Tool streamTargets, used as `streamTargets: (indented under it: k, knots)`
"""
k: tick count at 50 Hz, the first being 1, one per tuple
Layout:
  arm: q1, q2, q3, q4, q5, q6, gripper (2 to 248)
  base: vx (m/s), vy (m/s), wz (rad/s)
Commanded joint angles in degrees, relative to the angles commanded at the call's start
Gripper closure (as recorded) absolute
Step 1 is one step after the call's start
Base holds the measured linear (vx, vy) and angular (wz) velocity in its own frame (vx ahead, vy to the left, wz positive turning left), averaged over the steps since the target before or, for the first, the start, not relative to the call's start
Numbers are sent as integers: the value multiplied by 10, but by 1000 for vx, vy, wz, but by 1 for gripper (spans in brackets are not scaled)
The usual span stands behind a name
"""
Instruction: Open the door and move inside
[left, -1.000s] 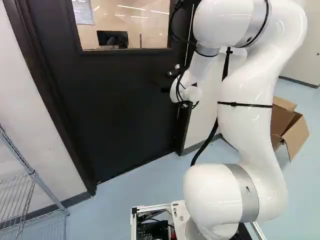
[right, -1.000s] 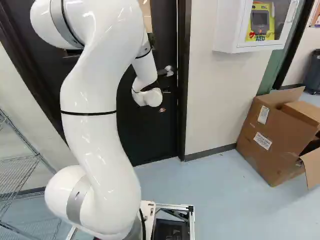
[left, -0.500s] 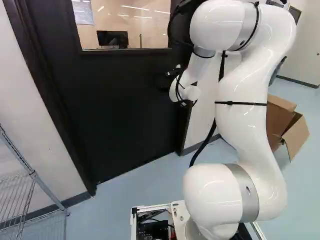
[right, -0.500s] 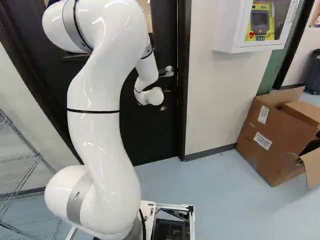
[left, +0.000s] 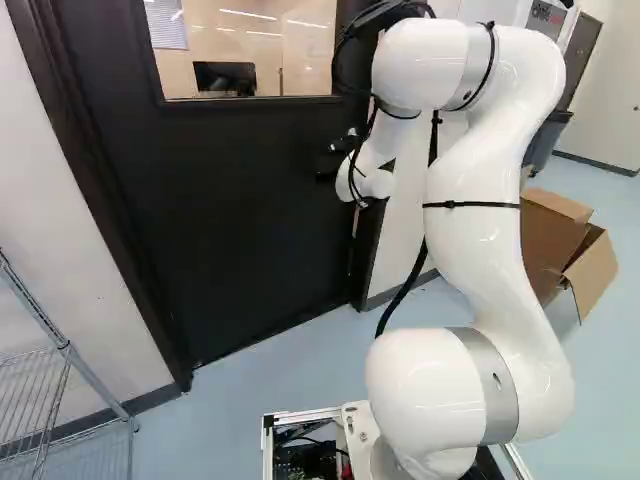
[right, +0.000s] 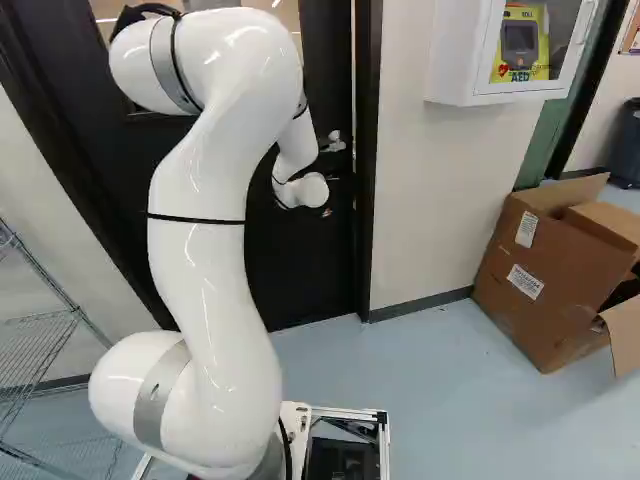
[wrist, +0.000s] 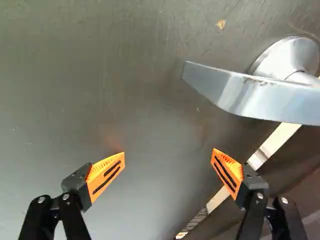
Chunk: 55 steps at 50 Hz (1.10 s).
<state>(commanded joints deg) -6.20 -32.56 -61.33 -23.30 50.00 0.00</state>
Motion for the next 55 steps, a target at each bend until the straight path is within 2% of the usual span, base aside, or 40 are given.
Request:
streamTargets:
  k: [29, 55]
  knots:
    - [21, -77, -105, -12, 0, 0, 3, 0, 0, 0]
    - [46, -144, -200, 26, 0, 0, 3, 0, 0, 0]
